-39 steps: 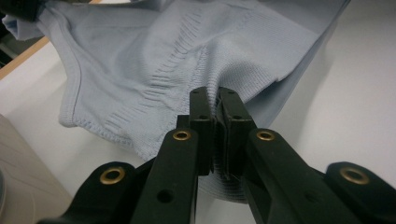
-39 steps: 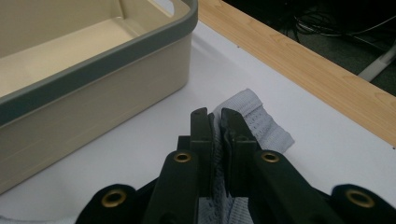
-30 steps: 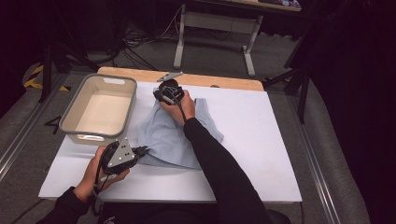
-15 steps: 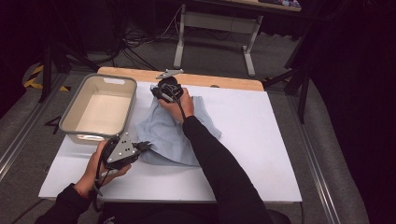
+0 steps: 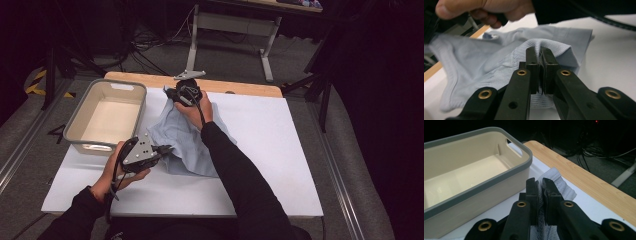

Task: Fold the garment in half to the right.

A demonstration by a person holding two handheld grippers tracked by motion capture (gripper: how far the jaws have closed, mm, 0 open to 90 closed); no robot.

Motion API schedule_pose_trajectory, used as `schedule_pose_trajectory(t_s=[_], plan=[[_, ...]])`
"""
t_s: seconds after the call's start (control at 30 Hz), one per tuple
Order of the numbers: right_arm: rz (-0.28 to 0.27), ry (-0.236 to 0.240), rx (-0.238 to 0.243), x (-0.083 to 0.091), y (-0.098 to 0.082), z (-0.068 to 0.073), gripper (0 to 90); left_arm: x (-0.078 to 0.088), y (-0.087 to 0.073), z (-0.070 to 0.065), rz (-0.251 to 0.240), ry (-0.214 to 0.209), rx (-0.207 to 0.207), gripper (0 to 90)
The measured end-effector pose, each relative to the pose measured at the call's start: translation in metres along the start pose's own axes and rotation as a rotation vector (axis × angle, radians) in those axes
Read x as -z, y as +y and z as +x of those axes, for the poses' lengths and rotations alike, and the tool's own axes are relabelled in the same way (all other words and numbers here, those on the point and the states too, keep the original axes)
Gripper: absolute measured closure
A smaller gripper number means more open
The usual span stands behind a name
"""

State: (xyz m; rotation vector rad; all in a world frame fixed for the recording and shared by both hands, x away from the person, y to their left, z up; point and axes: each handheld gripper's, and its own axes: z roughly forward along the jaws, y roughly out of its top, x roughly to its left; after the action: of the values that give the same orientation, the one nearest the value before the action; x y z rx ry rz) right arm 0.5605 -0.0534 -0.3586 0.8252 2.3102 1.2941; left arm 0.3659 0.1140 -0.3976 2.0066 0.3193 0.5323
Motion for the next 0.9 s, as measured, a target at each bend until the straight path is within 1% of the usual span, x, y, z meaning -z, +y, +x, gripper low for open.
schedule_pose_trajectory(t_s=[0.03, 0.1, 0.17, 0.27, 0.37, 0.43, 0.53, 0.57, 0.67, 0.73, 0.77, 0.8, 0.9], plan=[[0.002, -0.005, 0.004, -0.001, 0.0, 0.0, 84.7, -0.001, 0.002, 0.0, -0.009, -0.001, -0.008, 86.7], [0.001, -0.002, -0.004, -0.002, -0.001, 0.0, 84.7, -0.001, 0.003, 0.0, -0.013, -0.011, -0.008, 86.7], [0.001, -0.002, 0.001, -0.003, -0.001, 0.0, 84.7, 0.001, 0.002, 0.0, 0.002, -0.006, -0.025, 86.7], [-0.006, -0.008, 0.006, -0.004, 0.001, 0.001, 84.7, 0.01, -0.001, 0.006, 0.011, 0.021, -0.017, 86.7], [-0.037, -0.008, 0.002, -0.002, 0.006, 0.002, 84.8, 0.021, -0.006, 0.012, 0.016, 0.042, -0.004, 86.7], [-0.047, -0.006, -0.001, -0.001, 0.011, 0.003, 84.8, 0.027, -0.007, 0.014, 0.022, 0.063, -0.007, 86.7], [-0.06, -0.006, -0.001, 0.0, 0.016, 0.004, 84.8, 0.033, -0.009, 0.016, 0.026, 0.082, -0.001, 86.7], [-0.061, -0.008, 0.004, 0.0, 0.017, 0.005, 84.8, 0.033, -0.01, 0.016, 0.027, 0.08, 0.005, 86.7], [-0.063, -0.006, 0.007, -0.001, 0.017, 0.006, 84.8, 0.031, -0.009, 0.015, 0.028, 0.081, 0.005, 86.7], [-0.067, -0.001, 0.007, 0.0, 0.015, 0.007, 84.8, 0.028, -0.007, 0.015, 0.022, 0.068, 0.006, 86.7], [-0.07, 0.0, 0.003, 0.001, 0.015, 0.007, 84.8, 0.025, -0.005, 0.014, 0.022, 0.065, 0.006, 86.7], [-0.071, 0.002, 0.004, 0.002, 0.014, 0.006, 84.8, 0.021, -0.002, 0.013, 0.019, 0.053, 0.004, 86.7], [-0.079, 0.002, 0.003, 0.008, 0.011, 0.002, 84.8, 0.009, 0.004, 0.008, 0.019, 0.029, -0.017, 86.7]])
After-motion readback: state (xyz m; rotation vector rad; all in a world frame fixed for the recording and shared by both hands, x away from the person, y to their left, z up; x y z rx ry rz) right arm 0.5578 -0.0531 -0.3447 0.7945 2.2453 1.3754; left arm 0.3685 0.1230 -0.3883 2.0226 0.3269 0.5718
